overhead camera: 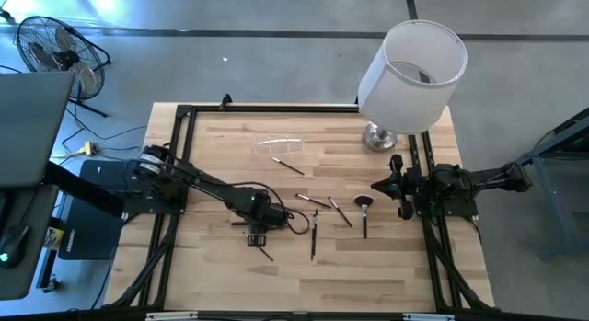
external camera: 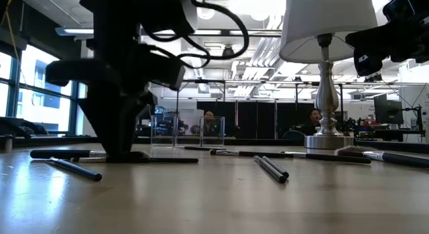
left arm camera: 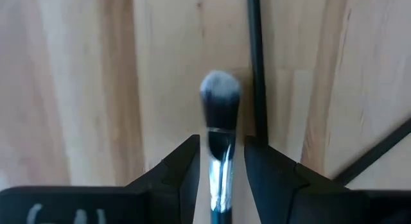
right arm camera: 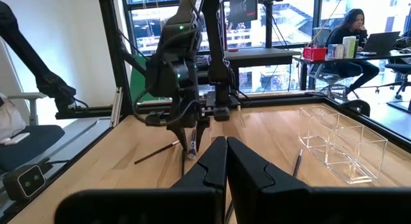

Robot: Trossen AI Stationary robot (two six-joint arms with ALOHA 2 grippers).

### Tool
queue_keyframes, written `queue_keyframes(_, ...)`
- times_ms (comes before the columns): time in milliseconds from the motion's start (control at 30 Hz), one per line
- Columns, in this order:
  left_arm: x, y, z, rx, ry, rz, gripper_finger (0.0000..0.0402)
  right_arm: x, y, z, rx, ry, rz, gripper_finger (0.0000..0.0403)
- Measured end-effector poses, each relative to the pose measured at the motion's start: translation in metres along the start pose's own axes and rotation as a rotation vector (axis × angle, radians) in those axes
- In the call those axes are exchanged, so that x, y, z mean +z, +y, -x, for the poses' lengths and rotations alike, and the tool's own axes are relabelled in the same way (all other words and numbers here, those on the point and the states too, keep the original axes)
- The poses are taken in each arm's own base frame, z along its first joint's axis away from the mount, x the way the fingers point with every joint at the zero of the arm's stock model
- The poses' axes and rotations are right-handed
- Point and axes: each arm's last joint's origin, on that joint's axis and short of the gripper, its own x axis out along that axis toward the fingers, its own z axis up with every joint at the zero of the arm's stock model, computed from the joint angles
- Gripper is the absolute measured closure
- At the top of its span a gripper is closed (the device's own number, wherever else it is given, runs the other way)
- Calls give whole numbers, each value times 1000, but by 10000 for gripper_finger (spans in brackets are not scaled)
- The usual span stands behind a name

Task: Put items in baskets/containers
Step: Put the powder brush into the transparent organizer

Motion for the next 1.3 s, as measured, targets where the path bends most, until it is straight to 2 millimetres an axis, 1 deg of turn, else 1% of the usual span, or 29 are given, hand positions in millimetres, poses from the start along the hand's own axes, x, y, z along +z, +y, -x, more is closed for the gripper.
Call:
queue_keyframes(100,1,0,-4,6,6,-2,283,0,0,0,0,0,0,398)
queue_keyframes(467,3,0,-5,48,-17,-4,286,0,0,0,0,1,0,398)
queue_keyframes(567,2,0,-6,44,-15,-4,299,0,0,0,0,2,0,398)
queue_keyframes(767,3,0,-6,43,-21,-7,342,0,0,0,0,2,0,398)
queue_keyframes(867,6,1,-5,68,-54,-2,355,0,0,0,0,2,0,398)
queue_keyframes(1133,7,3,-6,113,-62,3,360,0,0,0,0,2,0,398)
queue_keyframes(1300,12,2,-1,126,-68,3,360,0,0,0,0,2,0,398)
